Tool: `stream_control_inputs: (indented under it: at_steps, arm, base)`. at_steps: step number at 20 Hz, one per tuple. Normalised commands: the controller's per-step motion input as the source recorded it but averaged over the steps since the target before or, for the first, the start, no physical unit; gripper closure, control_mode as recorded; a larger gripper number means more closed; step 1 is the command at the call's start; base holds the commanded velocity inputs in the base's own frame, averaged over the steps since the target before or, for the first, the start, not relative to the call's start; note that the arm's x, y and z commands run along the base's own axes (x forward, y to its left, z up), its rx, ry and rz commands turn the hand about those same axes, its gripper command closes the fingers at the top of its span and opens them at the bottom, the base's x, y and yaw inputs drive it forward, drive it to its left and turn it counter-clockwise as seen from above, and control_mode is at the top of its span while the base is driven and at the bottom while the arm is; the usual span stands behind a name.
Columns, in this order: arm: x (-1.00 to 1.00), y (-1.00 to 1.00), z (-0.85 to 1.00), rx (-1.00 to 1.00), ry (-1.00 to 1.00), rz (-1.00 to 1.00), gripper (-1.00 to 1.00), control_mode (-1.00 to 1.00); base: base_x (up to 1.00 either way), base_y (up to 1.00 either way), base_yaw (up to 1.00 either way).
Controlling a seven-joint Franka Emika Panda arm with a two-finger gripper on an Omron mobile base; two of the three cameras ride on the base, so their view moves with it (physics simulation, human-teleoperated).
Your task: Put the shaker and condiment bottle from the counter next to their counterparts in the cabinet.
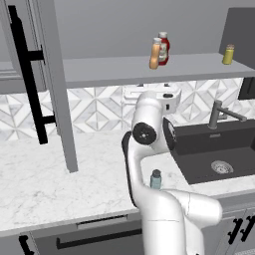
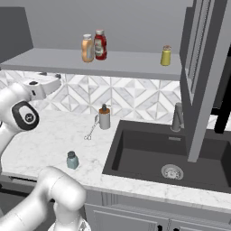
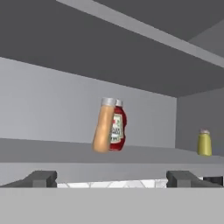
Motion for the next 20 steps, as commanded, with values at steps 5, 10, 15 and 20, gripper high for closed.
stream_control_inputs:
  at_steps: [5,10,15,20]
  arm:
    - [-0.92,0.22,-0.33,0.00,-0.03,-0.20,-1.00,-1.00]
    - [-0.62,0.04,-0.34,0.01,0.00,-0.06,-1.00,-1.00]
    - [-0.48,-0.29,-0.52,0.07,0.00,0.00,-1.00,-1.00]
    - [-0.51,-0.29,-0.82,0.05,0.00,0.00,-1.00,-1.00]
  base:
    - [0.00,0.00,0.00]
    - [0.00,0.00,0.00]
    - [0.00,0.00,0.00]
    - [0.00,0.00,0.00]
